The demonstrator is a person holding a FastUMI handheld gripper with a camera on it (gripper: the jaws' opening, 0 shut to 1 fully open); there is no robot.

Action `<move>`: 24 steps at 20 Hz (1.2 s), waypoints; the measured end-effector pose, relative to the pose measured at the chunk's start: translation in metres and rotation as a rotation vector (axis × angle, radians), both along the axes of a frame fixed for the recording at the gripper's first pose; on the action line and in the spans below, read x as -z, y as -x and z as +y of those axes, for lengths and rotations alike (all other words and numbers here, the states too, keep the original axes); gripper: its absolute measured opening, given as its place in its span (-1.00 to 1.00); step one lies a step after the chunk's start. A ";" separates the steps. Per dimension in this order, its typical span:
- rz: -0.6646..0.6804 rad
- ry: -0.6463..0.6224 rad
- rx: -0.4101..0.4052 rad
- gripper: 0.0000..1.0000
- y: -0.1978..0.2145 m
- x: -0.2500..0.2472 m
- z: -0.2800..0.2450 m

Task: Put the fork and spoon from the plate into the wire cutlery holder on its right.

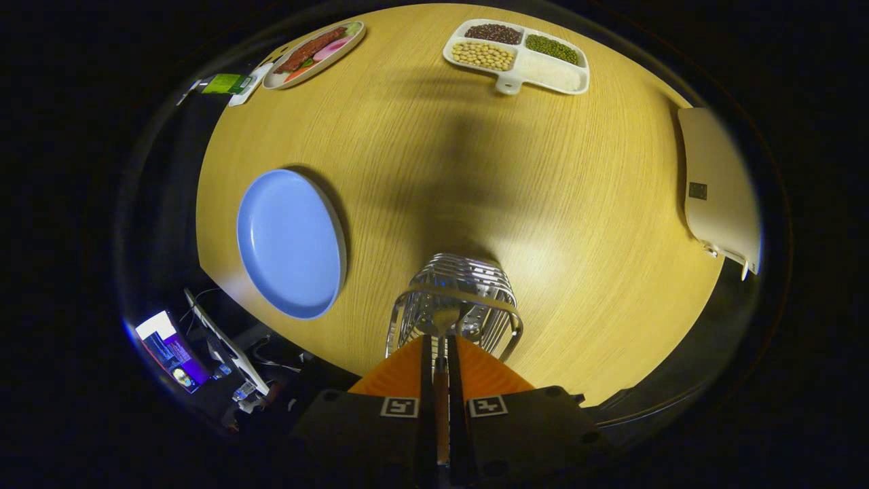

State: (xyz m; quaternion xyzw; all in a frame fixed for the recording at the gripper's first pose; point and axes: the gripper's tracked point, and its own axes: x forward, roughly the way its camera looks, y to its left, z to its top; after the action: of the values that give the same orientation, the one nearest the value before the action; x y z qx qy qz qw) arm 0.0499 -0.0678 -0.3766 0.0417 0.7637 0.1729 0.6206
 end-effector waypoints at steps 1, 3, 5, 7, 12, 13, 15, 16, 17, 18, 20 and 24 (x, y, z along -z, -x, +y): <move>-0.029 -0.004 0.001 -0.46 -0.003 -0.002 -0.001; -0.102 -0.019 0.030 -0.26 -0.011 -0.008 -0.003; -0.205 -0.043 0.058 -0.27 -0.020 -0.019 -0.004; -0.319 -0.038 0.085 0.03 -0.027 -0.032 -0.011; -0.613 -0.048 0.242 0.78 -0.032 -0.088 -0.020; -0.665 -0.052 0.272 0.97 -0.030 -0.103 -0.020; -0.761 -0.060 0.338 0.98 -0.024 -0.132 -0.024; -0.809 -0.064 0.363 0.99 -0.022 -0.146 -0.024; -0.850 -0.075 0.379 0.99 -0.019 -0.162 -0.024; -0.893 -0.088 0.397 0.99 -0.016 -0.177 -0.022; -1.002 -0.104 0.420 0.99 -0.009 -0.212 -0.021; -1.212 -0.067 0.458 0.99 -0.002 -0.272 -0.028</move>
State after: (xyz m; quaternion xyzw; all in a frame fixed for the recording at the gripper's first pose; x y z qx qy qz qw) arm 0.0519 -0.0954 -0.1050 0.1179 0.2440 0.0531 0.9611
